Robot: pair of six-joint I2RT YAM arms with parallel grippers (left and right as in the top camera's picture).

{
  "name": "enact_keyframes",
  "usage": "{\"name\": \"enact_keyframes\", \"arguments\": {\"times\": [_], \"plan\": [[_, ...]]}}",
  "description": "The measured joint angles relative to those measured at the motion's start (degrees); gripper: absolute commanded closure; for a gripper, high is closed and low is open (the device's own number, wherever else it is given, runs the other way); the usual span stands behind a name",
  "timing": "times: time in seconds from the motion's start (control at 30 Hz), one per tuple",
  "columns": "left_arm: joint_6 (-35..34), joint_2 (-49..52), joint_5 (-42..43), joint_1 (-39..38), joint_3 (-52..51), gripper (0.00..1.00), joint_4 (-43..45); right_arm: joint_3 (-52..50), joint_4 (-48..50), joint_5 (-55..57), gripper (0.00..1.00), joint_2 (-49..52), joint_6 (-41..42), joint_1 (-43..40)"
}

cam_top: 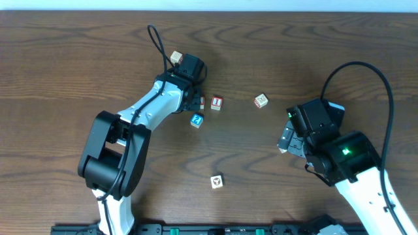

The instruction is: Spell out Ai2

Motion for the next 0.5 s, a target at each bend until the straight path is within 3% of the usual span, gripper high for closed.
{"name": "enact_keyframes", "arguments": {"times": [0.5], "plan": [[-0.83, 0.0, 3.39, 0.0, -0.02, 0.5, 2.1, 0.0, -0.04, 0.0, 0.01, 0.0, 0.0, 0.0]]}}
